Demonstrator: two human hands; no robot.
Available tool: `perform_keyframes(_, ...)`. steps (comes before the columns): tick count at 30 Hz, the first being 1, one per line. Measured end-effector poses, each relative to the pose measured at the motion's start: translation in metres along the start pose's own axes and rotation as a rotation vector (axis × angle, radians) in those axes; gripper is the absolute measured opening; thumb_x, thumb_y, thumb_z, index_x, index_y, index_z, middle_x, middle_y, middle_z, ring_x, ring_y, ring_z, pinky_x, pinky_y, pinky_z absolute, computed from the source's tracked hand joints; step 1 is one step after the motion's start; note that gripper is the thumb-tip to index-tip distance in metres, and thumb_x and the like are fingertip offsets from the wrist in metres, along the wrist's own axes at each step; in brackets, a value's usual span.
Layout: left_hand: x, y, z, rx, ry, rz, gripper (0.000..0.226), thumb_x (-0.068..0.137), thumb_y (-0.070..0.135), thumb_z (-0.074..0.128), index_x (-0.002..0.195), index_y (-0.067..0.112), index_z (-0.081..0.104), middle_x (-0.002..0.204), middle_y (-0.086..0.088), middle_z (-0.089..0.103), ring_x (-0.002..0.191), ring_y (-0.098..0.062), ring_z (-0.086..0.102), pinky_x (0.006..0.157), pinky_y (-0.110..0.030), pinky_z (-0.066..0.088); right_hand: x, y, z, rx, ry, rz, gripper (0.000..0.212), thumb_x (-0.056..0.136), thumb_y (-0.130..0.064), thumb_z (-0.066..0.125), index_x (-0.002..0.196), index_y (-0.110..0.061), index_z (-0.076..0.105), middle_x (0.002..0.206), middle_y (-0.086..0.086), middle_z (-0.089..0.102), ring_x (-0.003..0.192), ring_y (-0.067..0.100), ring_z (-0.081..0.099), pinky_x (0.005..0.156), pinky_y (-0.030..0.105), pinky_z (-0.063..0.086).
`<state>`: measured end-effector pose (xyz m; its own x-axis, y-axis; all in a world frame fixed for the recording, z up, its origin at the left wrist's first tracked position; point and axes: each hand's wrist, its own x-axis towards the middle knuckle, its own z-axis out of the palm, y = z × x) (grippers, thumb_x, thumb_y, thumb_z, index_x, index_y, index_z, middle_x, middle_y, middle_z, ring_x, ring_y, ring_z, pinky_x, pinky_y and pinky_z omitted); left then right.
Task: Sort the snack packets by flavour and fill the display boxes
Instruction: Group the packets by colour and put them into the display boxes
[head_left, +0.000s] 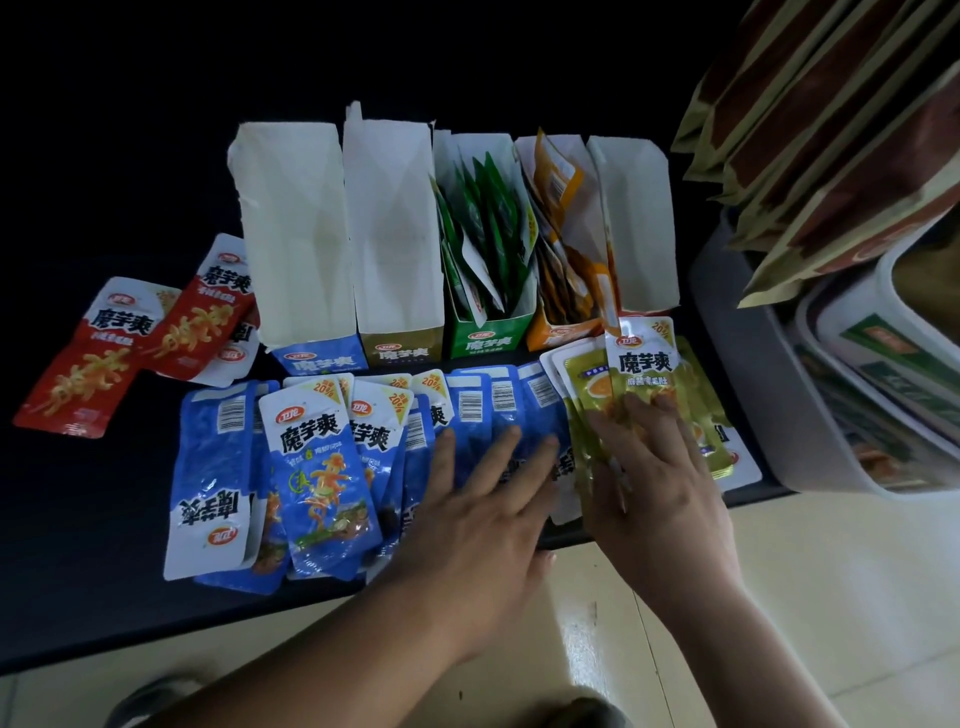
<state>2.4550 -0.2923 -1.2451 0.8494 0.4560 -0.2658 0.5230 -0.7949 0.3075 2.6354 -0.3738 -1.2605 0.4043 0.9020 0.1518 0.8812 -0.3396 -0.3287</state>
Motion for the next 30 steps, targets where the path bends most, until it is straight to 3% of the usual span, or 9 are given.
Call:
perform_keyframes(1, 0.003, 0.002, 0.000, -0.026, 0.006, 0.014, 0.065, 0.105, 0.050, 0.045, 0.161, 0.038, 0.014, 0.173, 0.010, -0.003, 0.159, -0.028, -0.014, 0.119, -0.074, -0.003, 0.000, 0.000, 0.000, -0.001, 0.002, 0.005, 0.052, 0.085, -0.010, 0.076, 0.136, -0.018, 0.067, 0.146, 0.009, 0.056, 0.149, 0.036, 0.039, 0.107, 0.057, 0.049)
perform_keyframes(3, 0.008, 0.006, -0.005, 0.002, -0.029, 0.019, 0.065, 0.109, 0.047, 0.035, 0.159, 0.045, -0.006, 0.172, 0.012, -0.012, 0.157, -0.026, -0.025, 0.116, -0.074, -0.014, 0.001, -0.002, 0.001, -0.003, 0.004, 0.019, 0.051, 0.085, -0.012, 0.078, 0.135, -0.019, 0.067, 0.146, 0.008, 0.056, 0.148, 0.036, 0.040, 0.107, 0.057, 0.049)
perform_keyframes(8, 0.001, 0.006, -0.010, 0.080, -0.006, -0.020, 0.062, 0.110, 0.045, 0.033, 0.155, 0.041, -0.010, 0.171, 0.006, 0.003, 0.159, -0.030, -0.014, 0.119, -0.071, -0.011, 0.000, -0.001, 0.003, 0.002, 0.002, 0.016, 0.051, 0.086, -0.017, 0.077, 0.136, -0.019, 0.065, 0.147, 0.008, 0.054, 0.150, 0.037, 0.037, 0.108, 0.058, 0.048)
perform_keyframes(13, -0.003, 0.004, -0.005, 0.126, -0.033, -0.092, 0.065, 0.107, 0.050, 0.040, 0.158, 0.030, 0.006, 0.164, 0.001, 0.015, 0.159, -0.032, -0.005, 0.119, -0.074, -0.002, -0.001, -0.001, 0.002, -0.010, -0.007, 0.016, 0.051, 0.086, -0.016, 0.075, 0.136, -0.018, 0.065, 0.147, 0.009, 0.054, 0.150, 0.038, 0.035, 0.107, 0.060, 0.048)
perform_keyframes(16, -0.002, -0.002, -0.005, 0.071, 0.019, -0.044, 0.064, 0.094, 0.047, 0.066, 0.142, 0.029, 0.028, 0.152, 0.001, 0.049, 0.152, -0.032, 0.034, 0.112, -0.080, 0.024, -0.002, -0.005, 0.000, -0.019, 0.008, -0.002, 0.047, 0.086, -0.016, 0.074, 0.133, -0.015, 0.067, 0.146, 0.012, 0.055, 0.151, 0.039, 0.035, 0.112, 0.064, 0.041)
perform_keyframes(18, -0.006, -0.007, 0.002, 0.010, 0.144, -0.017, 0.051, 0.093, 0.043, 0.066, 0.136, 0.029, 0.043, 0.143, 0.002, 0.061, 0.145, -0.028, 0.047, 0.110, -0.072, 0.037, -0.001, -0.014, -0.003, -0.010, 0.052, -0.011, 0.039, 0.090, -0.018, 0.070, 0.128, -0.011, 0.070, 0.145, 0.014, 0.057, 0.151, 0.038, 0.036, 0.117, 0.064, 0.035)
perform_keyframes(21, -0.021, -0.011, 0.001, -0.043, 0.260, -0.002, 0.036, 0.100, 0.036, 0.048, 0.133, 0.026, 0.059, 0.150, 0.001, 0.055, 0.149, -0.024, 0.041, 0.118, -0.060, 0.036, -0.003, -0.043, 0.000, 0.154, 0.025, 0.004, 0.032, 0.095, -0.024, 0.066, 0.124, -0.012, 0.071, 0.145, 0.009, 0.059, 0.146, 0.032, 0.045, 0.108, 0.053, 0.049)
perform_keyframes(25, -0.051, -0.029, -0.002, -0.017, 0.281, -0.069, 0.029, 0.095, 0.034, 0.057, 0.120, 0.026, 0.069, 0.151, -0.003, 0.055, 0.147, -0.027, 0.044, 0.116, -0.058, 0.040, -0.009, -0.078, 0.011, 0.243, -0.111, 0.024, 0.033, 0.096, -0.032, 0.065, 0.127, -0.023, 0.069, 0.145, 0.000, 0.058, 0.131, 0.025, 0.060, 0.084, 0.044, 0.061)
perform_keyframes(30, -0.099, -0.074, 0.002, -0.204, 0.462, -0.264, 0.036, 0.100, 0.032, 0.055, 0.135, 0.028, 0.059, 0.163, 0.001, 0.037, 0.153, -0.022, 0.031, 0.120, -0.057, 0.033, -0.007, -0.105, 0.026, 0.273, -0.214, -0.017, 0.043, 0.095, -0.033, 0.069, 0.137, -0.025, 0.062, 0.151, 0.003, 0.052, 0.137, 0.029, 0.055, 0.095, 0.049, 0.057)
